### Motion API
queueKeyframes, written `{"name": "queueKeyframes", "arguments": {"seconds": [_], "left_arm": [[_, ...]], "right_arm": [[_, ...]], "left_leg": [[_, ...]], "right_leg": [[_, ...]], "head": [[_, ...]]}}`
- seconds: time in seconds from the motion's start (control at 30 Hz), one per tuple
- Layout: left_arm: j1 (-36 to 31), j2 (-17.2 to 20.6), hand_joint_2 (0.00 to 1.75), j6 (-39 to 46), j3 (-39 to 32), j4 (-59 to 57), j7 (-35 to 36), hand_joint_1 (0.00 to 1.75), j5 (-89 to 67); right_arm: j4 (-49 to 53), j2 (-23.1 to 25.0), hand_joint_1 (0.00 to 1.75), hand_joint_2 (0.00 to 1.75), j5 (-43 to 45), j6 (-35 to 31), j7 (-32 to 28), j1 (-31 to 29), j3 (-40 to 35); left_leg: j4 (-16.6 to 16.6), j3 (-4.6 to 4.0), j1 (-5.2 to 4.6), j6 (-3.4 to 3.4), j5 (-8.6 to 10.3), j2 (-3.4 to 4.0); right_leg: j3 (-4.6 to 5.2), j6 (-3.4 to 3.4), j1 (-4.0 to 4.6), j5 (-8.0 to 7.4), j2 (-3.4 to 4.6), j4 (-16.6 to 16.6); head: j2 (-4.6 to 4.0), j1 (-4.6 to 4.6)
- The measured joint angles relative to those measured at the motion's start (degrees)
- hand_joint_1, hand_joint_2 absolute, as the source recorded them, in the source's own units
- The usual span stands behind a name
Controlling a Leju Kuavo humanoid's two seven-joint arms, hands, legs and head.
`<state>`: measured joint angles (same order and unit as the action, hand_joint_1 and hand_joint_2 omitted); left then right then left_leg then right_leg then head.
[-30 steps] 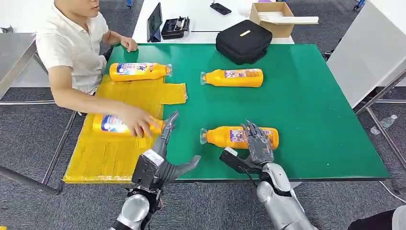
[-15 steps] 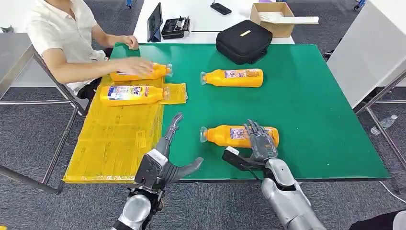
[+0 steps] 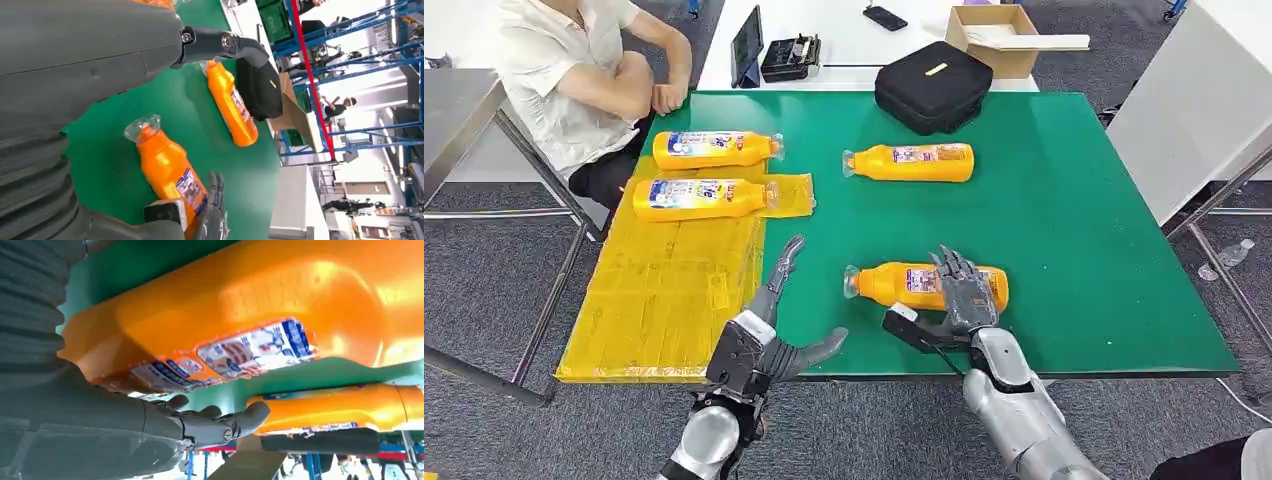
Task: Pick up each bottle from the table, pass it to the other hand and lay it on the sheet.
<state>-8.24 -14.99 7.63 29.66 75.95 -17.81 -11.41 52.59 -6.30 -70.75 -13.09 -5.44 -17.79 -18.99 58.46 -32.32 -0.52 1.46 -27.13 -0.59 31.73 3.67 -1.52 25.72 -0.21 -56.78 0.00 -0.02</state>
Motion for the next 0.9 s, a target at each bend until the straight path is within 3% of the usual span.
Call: {"name": "queueKeyframes", "arguments": {"seconds": [0.47,0.9], "left_arm": [[0.0,0.0,1.75,0.1,0.0,0.0,0.0,0.00,0.0],[-0.1,0.0,1.75,-0.8,0.0,-0.1,1.0,0.00,1.8]], "right_arm": [[-3.0,-0.1,0.00,1.75,0.7,0.4,-0.3,-2.2,0.0],[-11.3,-0.9,0.00,1.75,-0.7,2.3,3.3,-8.4,-0.2]], "left_leg": [[0.0,0.00,0.00,0.00,0.00,0.00],[0.0,0.08,-0.02,0.06,0.05,0.03]], "right_leg": [[0.00,0.00,0.00,0.00,0.00,0.0],[-0.05,0.04,-0.01,-0.04,0.03,0.0]], "head": [[0.00,-0.02],[0.00,0.00]]}}
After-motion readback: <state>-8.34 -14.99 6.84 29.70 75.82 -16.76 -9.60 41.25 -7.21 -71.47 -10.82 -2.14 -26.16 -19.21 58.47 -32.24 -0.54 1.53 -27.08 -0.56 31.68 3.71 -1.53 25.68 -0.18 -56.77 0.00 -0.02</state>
